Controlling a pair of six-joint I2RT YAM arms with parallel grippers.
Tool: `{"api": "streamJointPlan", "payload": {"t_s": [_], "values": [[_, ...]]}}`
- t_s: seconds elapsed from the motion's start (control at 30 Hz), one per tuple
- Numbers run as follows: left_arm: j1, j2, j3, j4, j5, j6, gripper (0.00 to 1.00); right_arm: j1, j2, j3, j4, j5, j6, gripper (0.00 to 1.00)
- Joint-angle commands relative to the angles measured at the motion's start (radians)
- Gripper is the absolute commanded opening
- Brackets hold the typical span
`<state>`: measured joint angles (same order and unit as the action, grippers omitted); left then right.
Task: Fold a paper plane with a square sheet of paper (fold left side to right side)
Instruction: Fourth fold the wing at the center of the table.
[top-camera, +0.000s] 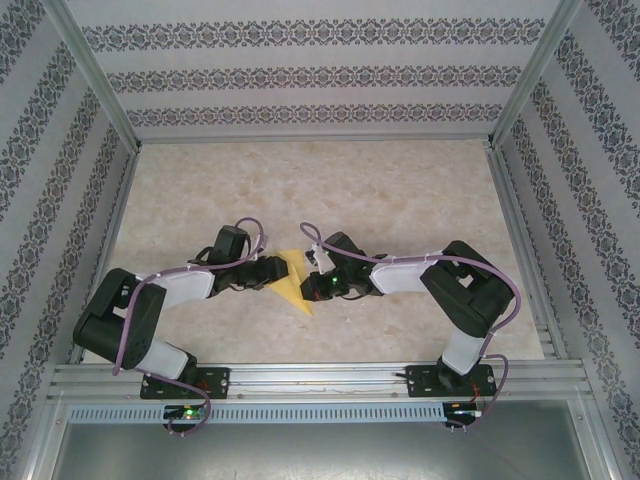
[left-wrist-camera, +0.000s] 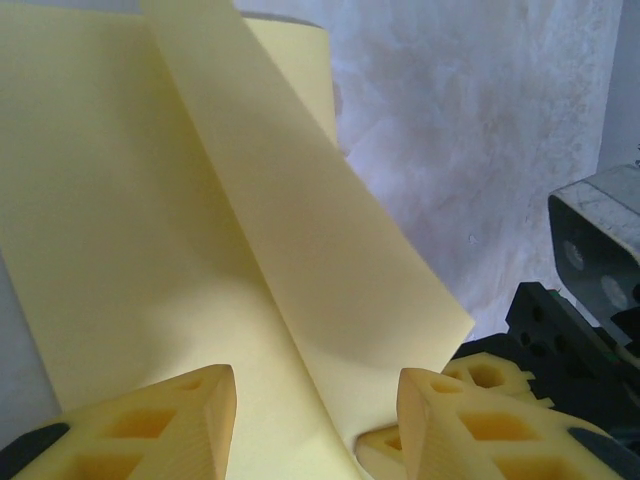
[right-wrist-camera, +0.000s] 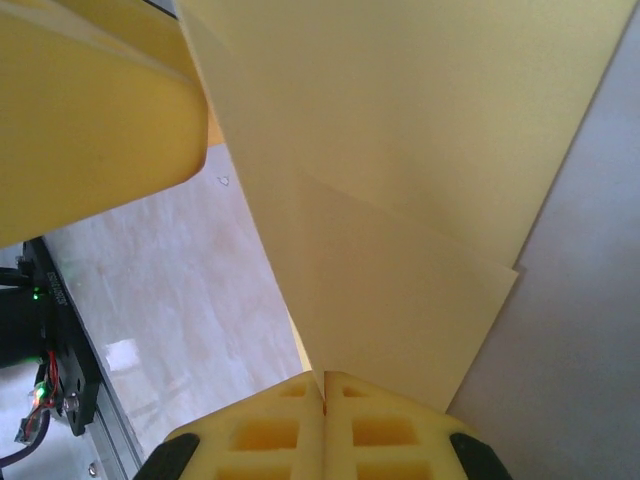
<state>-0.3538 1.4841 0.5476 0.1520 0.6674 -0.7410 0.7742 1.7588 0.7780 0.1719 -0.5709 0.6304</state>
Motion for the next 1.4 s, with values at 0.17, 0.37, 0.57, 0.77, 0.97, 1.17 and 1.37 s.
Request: {"api": "streamJointPlan", "payload": {"t_s": [0.17, 0.37, 0.57, 0.77, 0.97, 1.17, 1.37], "values": [[-0.024, 0.057, 0.044, 0.069, -0.018, -0.025, 0.46, -0.006, 0.019, -0.021, 0.027, -0.023, 0.007, 0.0], [-0.028, 0.083, 0.054, 0.071, -0.032, -0.029, 0.46, -0.006, 0.019, -0.026, 0.029, -0.024, 0.008, 0.0], [-0.03, 0.109, 0.067, 0.026, -0.063, -0.021, 0.45, -0.006, 0.024, -0.026, 0.03, -0.023, 0.006, 0.0], [-0.031, 0.138, 0.074, -0.01, -0.086, -0.016, 0.45, -0.005, 0.024, -0.025, 0.029, -0.023, 0.008, 0.0], [-0.031, 0.155, 0.084, -0.055, -0.11, -0.003, 0.45, -0.005, 0.009, -0.026, 0.031, -0.025, 0.009, 0.06], [-0.031, 0.169, 0.086, -0.063, -0.117, 0.002, 0.44, -0.006, -0.016, -0.022, 0.032, -0.029, 0.012, 0.16], [-0.031, 0.169, 0.082, -0.062, -0.116, 0.002, 0.45, -0.022, -0.056, -0.024, 0.03, -0.039, 0.019, 0.29]]}}
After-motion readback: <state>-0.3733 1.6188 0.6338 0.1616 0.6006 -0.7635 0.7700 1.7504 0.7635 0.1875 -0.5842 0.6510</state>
